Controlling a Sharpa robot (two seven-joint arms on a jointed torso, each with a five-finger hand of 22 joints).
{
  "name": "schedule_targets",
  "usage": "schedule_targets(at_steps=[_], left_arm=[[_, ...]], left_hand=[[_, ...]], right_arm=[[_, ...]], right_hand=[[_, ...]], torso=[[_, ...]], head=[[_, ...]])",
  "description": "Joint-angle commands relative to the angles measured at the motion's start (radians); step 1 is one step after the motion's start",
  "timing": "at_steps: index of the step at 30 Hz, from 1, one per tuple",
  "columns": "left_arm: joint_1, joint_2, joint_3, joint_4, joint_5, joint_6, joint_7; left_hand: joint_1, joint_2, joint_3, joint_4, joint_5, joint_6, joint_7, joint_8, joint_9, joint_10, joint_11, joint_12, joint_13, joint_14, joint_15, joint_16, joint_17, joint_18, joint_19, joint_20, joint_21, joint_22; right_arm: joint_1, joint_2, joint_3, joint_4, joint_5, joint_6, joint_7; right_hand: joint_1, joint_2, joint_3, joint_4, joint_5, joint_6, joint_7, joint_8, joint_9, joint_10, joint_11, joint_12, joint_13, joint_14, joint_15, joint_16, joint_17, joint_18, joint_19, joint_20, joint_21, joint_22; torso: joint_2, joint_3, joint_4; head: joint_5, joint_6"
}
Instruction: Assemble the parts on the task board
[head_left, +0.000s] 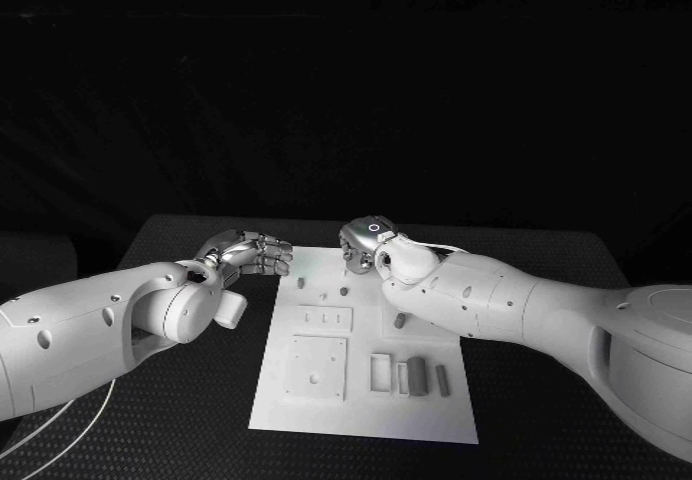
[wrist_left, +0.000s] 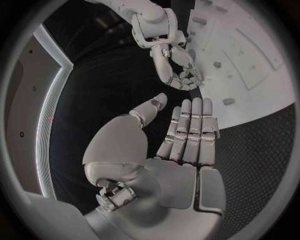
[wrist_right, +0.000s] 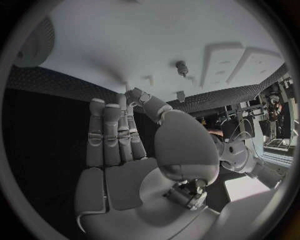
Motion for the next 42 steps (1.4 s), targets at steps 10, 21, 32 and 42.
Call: schedule_targets(at_steps=[10, 21, 32, 42], left_arm=[[0.002, 0.005, 0.001, 0.001, -0.004, 0.005, 0.008], [0.004, 0.007, 0.001, 0.001, -0.004, 0.005, 0.007], [0.004, 0.006, 0.001, 0.001, -0.004, 0.004, 0.006], [0.005, 0.005, 0.001, 0.001, -0.004, 0.005, 0.005]], left_hand=[[0.004, -0.006, -0.004, -0.002, -0.004, 0.0, -0.001, -0.004, -0.001, -0.004, 0.001, -0.007, 0.002, 0.005, 0.002, -0.005, 0.002, 0.016, 0.01, 0.0, -0.008, 0.002], [0.004, -0.007, -0.004, -0.002, -0.004, 0.0, 0.0, -0.005, -0.001, -0.004, 0.001, -0.008, 0.002, 0.006, 0.002, -0.006, 0.003, 0.016, 0.01, 0.0, -0.008, 0.002], [0.004, -0.007, -0.004, -0.002, -0.004, -0.001, 0.001, -0.005, -0.001, -0.005, 0.001, -0.009, 0.002, 0.006, 0.002, -0.007, 0.004, 0.016, 0.01, 0.0, -0.009, 0.002], [0.004, -0.008, -0.005, -0.002, -0.004, -0.002, 0.001, -0.006, -0.001, -0.006, 0.001, -0.01, 0.003, 0.005, 0.002, -0.008, 0.004, 0.016, 0.01, 0.0, -0.009, 0.002]], right_arm=[[0.0, 0.005, -0.004, -0.016, 0.0, 0.027, 0.006], [0.0, 0.011, -0.006, -0.018, 0.012, 0.035, 0.013], [0.0, 0.014, -0.006, -0.027, 0.047, 0.021, 0.023], [0.0, 0.012, -0.007, -0.028, 0.075, 0.016, 0.028]], right_hand=[[0.0, 0.006, 0.006, -0.002, 0.002, 0.029, -0.008, 0.002, 0.018, 0.007, 0.002, -0.005, 0.001, 0.002, -0.006, 0.006, 0.001, 0.015, -0.002, -0.007, 0.006, 0.023], [-0.001, 0.007, 0.007, -0.002, 0.002, 0.028, -0.007, 0.0, 0.018, 0.006, 0.003, -0.007, 0.001, 0.001, -0.006, 0.006, 0.0, 0.015, -0.004, -0.007, 0.006, 0.023], [-0.012, -0.007, 0.008, 0.002, 0.002, -0.02, 0.013, -0.033, 0.007, -0.044, 0.026, -0.044, -0.011, -0.006, 0.015, 0.008, -0.006, 0.015, -0.014, -0.001, 0.01, 0.021], [-0.029, -0.047, 0.013, 0.012, 0.002, -0.095, 0.046, -0.076, -0.014, -0.112, 0.055, -0.086, -0.035, -0.022, 0.042, 0.01, -0.012, 0.015, -0.024, 0.005, 0.006, 0.019]], torso=[[0.0, -0.0001, -0.0008], [0.0, -0.0001, -0.0009], [0.0, -0.0005, -0.0011], [0.0, -0.0004, -0.0012]], head=[[0.001, -0.002], [-0.001, -0.002], [0.0, -0.003], [-0.001, -0.003]])
